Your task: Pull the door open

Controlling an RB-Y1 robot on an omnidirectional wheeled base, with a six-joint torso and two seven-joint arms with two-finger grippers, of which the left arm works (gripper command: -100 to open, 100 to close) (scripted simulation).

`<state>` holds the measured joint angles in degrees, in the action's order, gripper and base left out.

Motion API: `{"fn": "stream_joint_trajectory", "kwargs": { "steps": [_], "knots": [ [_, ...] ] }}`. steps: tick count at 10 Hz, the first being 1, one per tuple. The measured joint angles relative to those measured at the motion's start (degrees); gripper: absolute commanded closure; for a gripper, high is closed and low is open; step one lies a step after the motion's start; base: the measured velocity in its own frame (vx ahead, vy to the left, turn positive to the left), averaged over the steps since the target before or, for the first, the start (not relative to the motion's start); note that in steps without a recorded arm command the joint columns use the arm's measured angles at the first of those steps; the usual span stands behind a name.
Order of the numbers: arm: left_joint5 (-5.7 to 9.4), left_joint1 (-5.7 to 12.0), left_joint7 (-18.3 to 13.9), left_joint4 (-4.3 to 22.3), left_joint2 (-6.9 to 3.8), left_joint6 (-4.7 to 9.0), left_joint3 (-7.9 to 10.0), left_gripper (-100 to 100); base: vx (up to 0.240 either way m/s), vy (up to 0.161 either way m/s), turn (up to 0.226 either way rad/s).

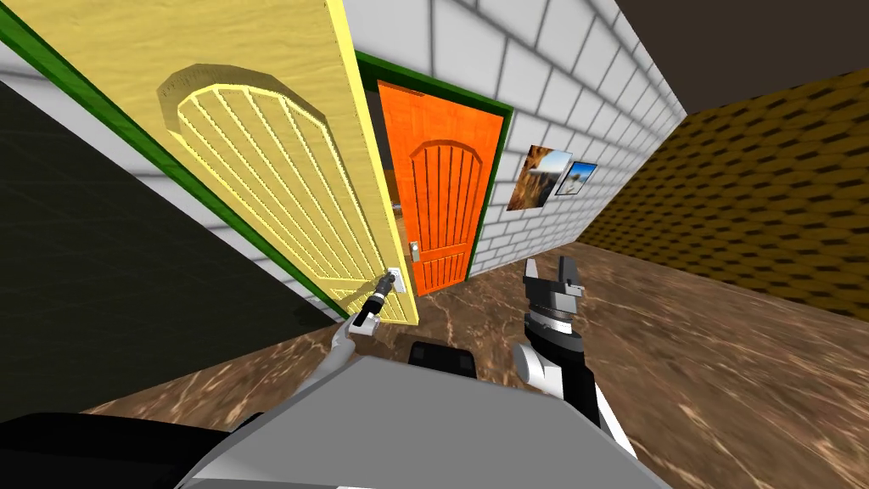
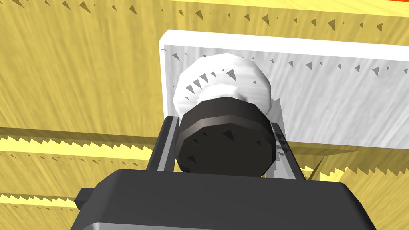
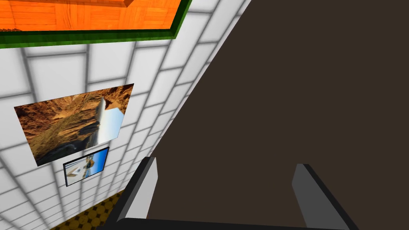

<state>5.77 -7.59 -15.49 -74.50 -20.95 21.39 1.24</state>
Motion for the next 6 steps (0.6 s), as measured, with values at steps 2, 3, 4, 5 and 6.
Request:
{"fn": "stream_joint_trajectory", "kwargs": {
  "steps": [2,3,4,5,6],
  "knots": [
    [0.18,-1.16,-1.12,-0.87,-1.58,0.84,-0.81,100,-0.210,0.093,-0.143],
    [0.20,-1.69,-1.68,-1.07,-2.23,1.60,-1.33,100,-0.217,0.088,-0.143],
    [0.27,-2.25,-2.27,-1.45,-3.00,2.21,-1.86,100,-0.226,0.085,-0.125],
    [0.33,-3.00,-2.93,-1.95,-3.84,2.84,-2.42,100,-0.243,0.084,-0.136],
    [0.37,-3.97,-3.55,-2.56,-4.67,3.59,-2.98,100,-0.199,0.078,-0.111]
  ]
}}
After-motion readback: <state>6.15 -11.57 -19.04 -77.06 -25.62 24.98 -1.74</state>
